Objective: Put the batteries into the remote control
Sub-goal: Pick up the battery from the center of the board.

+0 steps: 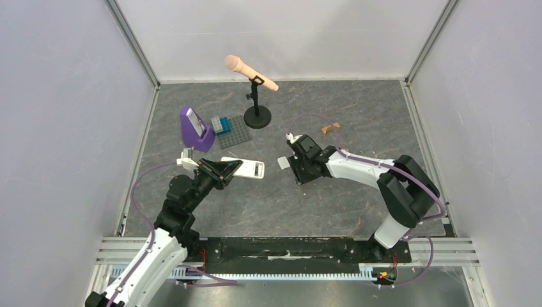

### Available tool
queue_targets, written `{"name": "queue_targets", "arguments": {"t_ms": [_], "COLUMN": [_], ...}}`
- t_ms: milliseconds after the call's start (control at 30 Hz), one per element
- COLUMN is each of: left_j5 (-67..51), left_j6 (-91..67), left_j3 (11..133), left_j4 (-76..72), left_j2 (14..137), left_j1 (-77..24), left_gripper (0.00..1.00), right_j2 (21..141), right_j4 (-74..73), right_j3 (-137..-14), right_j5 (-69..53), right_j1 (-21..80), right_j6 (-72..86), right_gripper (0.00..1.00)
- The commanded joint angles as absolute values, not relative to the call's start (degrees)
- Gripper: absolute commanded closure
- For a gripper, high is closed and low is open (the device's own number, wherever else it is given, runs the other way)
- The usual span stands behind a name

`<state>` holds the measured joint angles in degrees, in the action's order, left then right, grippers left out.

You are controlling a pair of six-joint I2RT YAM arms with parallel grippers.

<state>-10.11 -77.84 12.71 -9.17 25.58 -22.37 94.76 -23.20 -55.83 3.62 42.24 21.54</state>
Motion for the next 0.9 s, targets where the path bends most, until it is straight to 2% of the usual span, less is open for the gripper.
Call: {"name": "queue_targets", "arguments": {"t_ms": [0,433,600,867], "left_j5": [-9.4,-10.9,-11.7,-16.9], "left_j6": [-76.1,-75.3,-71.7,-58.0], "left_j3": [12.5,11.9,11.9,16.0], "left_j4": [-14.4,-18.1,-18.0,-20.0], "left_j2": [26.6,30.7,31.2,36.9], "left_j1": [-22.4,-22.3,-22.3,-22.4], "left_gripper": [0.98,0.98,0.98,0.98], "right_j2": [96.5,98.5,95.2,81.6], "right_j4": [-22.7,-22.6,-22.6,-10.8], "right_j3": [-58.1,-57.5,-57.3,-53.3], "right_j5": [5.2,2.7,0.2,-21.3], "right_j1": [42.5,42.2,41.9,43.0], "right_j6": [20.9,20.9,22.4,28.0], "right_gripper": [0.62,0.90,0.92,0.90]}}
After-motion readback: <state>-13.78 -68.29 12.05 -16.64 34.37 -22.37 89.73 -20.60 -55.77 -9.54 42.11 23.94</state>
